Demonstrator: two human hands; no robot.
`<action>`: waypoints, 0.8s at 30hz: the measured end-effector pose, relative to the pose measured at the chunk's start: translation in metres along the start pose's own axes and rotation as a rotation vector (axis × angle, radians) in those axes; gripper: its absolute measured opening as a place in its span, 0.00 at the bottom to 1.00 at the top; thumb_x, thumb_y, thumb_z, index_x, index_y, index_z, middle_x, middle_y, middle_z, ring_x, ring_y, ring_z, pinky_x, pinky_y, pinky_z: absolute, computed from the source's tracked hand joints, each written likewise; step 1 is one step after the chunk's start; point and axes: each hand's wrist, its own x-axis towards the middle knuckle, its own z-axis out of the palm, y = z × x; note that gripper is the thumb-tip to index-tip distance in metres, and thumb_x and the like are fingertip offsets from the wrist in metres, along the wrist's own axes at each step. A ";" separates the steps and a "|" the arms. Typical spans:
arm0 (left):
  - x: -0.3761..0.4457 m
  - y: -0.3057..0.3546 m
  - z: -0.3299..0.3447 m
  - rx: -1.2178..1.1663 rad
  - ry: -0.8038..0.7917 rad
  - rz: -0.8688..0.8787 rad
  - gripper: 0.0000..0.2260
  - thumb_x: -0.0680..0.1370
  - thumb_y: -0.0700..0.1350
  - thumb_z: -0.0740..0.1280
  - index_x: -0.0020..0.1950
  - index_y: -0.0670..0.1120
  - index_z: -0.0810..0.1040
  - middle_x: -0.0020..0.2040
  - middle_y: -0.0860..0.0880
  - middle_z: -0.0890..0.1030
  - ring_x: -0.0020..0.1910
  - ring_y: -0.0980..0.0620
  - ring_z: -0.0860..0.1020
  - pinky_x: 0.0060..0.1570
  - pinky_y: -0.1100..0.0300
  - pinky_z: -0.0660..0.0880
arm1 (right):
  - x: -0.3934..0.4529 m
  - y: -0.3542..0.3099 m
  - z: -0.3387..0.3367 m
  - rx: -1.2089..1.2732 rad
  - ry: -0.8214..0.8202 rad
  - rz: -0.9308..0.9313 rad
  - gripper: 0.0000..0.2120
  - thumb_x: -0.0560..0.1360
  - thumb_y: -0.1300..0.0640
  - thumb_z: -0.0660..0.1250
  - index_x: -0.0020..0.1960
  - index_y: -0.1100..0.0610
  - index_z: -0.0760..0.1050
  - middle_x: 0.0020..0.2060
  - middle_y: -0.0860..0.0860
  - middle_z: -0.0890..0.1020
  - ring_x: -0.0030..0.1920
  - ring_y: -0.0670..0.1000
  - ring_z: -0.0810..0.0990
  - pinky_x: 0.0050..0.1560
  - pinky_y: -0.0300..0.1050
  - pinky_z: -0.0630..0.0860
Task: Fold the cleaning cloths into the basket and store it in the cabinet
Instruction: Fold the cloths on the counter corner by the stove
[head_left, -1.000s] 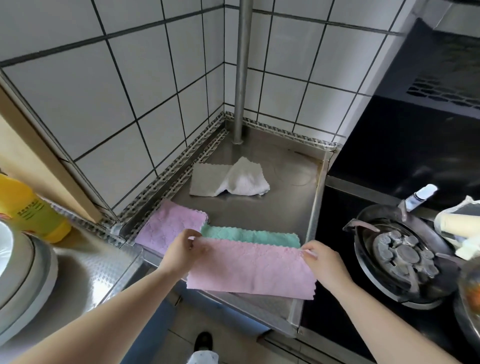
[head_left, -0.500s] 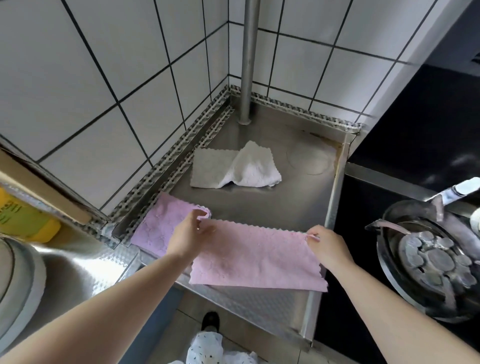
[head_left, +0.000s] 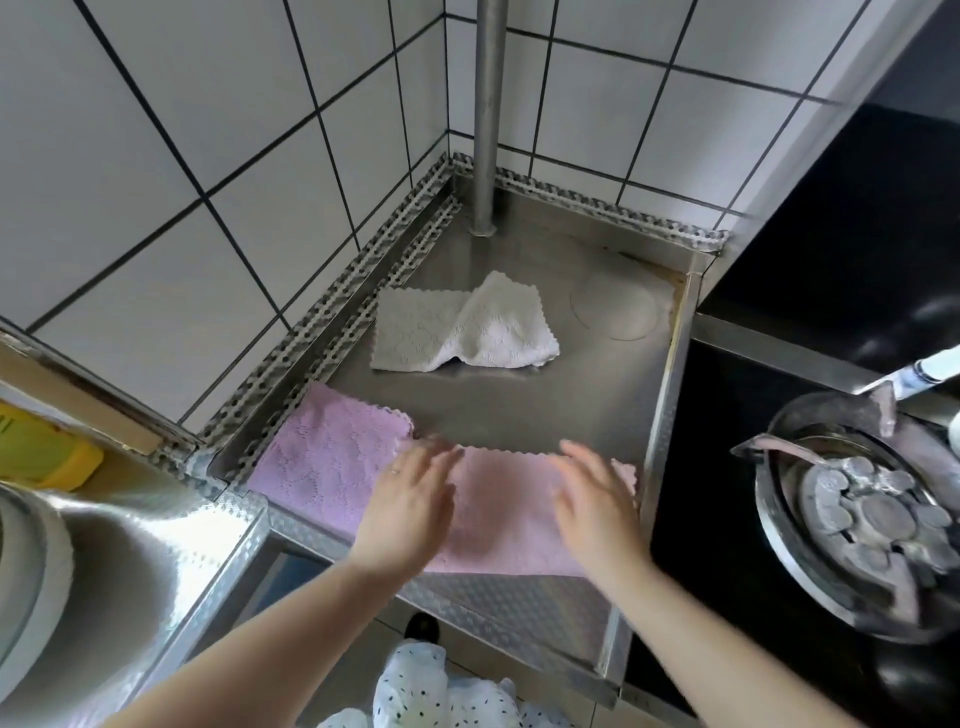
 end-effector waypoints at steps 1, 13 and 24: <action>-0.004 0.008 0.009 0.011 -0.052 0.067 0.20 0.74 0.41 0.59 0.64 0.42 0.75 0.63 0.44 0.77 0.64 0.44 0.74 0.63 0.49 0.71 | -0.010 -0.013 0.010 -0.036 -0.029 -0.063 0.16 0.70 0.58 0.62 0.54 0.59 0.81 0.58 0.55 0.80 0.57 0.57 0.80 0.61 0.48 0.71; -0.028 0.016 0.048 0.168 -0.250 -0.035 0.26 0.78 0.51 0.53 0.71 0.39 0.69 0.72 0.41 0.68 0.71 0.42 0.67 0.69 0.47 0.54 | -0.041 0.007 0.039 -0.415 -0.370 -0.127 0.32 0.71 0.36 0.54 0.70 0.49 0.67 0.72 0.53 0.67 0.75 0.51 0.56 0.68 0.62 0.51; -0.036 0.005 0.044 0.106 -0.119 0.223 0.18 0.72 0.51 0.62 0.59 0.46 0.76 0.65 0.43 0.75 0.67 0.41 0.70 0.67 0.42 0.58 | -0.018 0.016 0.024 -0.342 -0.203 -0.170 0.20 0.67 0.43 0.65 0.57 0.49 0.78 0.62 0.49 0.77 0.67 0.51 0.71 0.66 0.63 0.58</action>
